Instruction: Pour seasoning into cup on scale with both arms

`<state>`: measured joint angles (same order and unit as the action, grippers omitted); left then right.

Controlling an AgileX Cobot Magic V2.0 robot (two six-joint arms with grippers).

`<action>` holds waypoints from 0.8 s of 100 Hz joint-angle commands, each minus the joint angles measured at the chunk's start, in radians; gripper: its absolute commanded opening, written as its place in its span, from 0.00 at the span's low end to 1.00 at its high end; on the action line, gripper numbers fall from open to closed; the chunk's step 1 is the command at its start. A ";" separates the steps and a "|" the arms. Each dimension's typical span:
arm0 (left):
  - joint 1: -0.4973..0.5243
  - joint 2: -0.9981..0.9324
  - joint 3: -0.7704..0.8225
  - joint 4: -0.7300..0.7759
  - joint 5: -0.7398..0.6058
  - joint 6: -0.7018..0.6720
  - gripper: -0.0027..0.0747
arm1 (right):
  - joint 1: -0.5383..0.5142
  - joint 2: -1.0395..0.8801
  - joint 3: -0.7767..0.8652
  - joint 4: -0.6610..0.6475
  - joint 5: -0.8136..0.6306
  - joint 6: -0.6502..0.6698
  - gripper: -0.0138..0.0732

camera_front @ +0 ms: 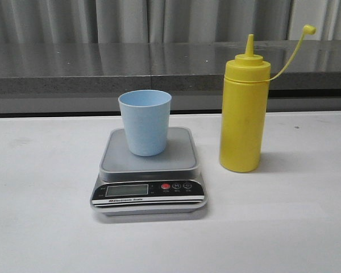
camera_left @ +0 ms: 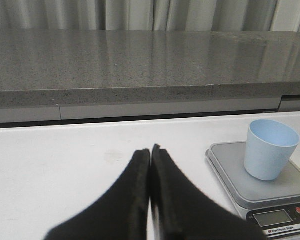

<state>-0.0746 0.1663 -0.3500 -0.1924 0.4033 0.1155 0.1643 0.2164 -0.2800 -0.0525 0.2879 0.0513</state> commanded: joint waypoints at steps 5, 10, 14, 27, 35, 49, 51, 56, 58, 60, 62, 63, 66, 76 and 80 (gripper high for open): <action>0.003 0.009 -0.028 -0.008 -0.078 -0.008 0.01 | -0.006 0.009 -0.021 -0.001 -0.077 -0.009 0.08; 0.003 0.009 -0.028 -0.008 -0.078 -0.008 0.01 | -0.006 0.008 -0.016 -0.004 -0.076 -0.009 0.08; 0.003 0.009 -0.028 -0.008 -0.078 -0.008 0.01 | -0.006 0.004 -0.009 -0.004 -0.079 -0.009 0.08; 0.003 0.009 -0.028 -0.008 -0.078 -0.008 0.01 | -0.016 -0.038 0.039 -0.004 -0.082 -0.009 0.08; 0.003 0.009 -0.028 -0.008 -0.078 -0.008 0.01 | -0.037 -0.080 0.078 -0.004 -0.085 -0.008 0.08; 0.003 0.009 -0.028 -0.008 -0.078 -0.008 0.01 | -0.087 -0.165 0.134 -0.004 -0.085 -0.008 0.08; 0.003 0.009 -0.028 -0.008 -0.078 -0.008 0.01 | -0.094 -0.178 0.141 -0.004 -0.085 -0.008 0.08; 0.003 0.009 -0.028 -0.008 -0.078 -0.008 0.01 | -0.104 -0.209 0.157 -0.004 -0.086 -0.008 0.08; 0.003 0.009 -0.028 -0.008 -0.078 -0.008 0.01 | -0.105 -0.223 0.164 -0.004 -0.086 -0.008 0.08; 0.003 0.009 -0.028 -0.008 -0.078 -0.008 0.01 | -0.105 -0.236 0.169 -0.004 -0.086 -0.008 0.08; 0.003 0.009 -0.028 -0.008 -0.078 -0.008 0.01 | -0.105 -0.244 0.176 -0.004 -0.087 -0.008 0.08; 0.003 0.009 -0.028 -0.008 -0.078 -0.008 0.01 | -0.105 -0.251 0.181 -0.004 -0.089 -0.008 0.08; 0.003 0.009 -0.028 -0.008 -0.078 -0.008 0.01 | -0.106 -0.249 0.191 -0.004 -0.098 -0.008 0.08; 0.003 0.009 -0.028 -0.008 -0.076 -0.008 0.01 | -0.107 -0.247 0.219 -0.003 -0.119 -0.008 0.08; 0.003 0.009 -0.028 -0.008 -0.076 -0.008 0.01 | -0.107 -0.247 0.230 -0.003 -0.134 -0.008 0.08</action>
<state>-0.0746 0.1648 -0.3500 -0.1924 0.4033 0.1155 0.0635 -0.0103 -0.0405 -0.0525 0.2620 0.0508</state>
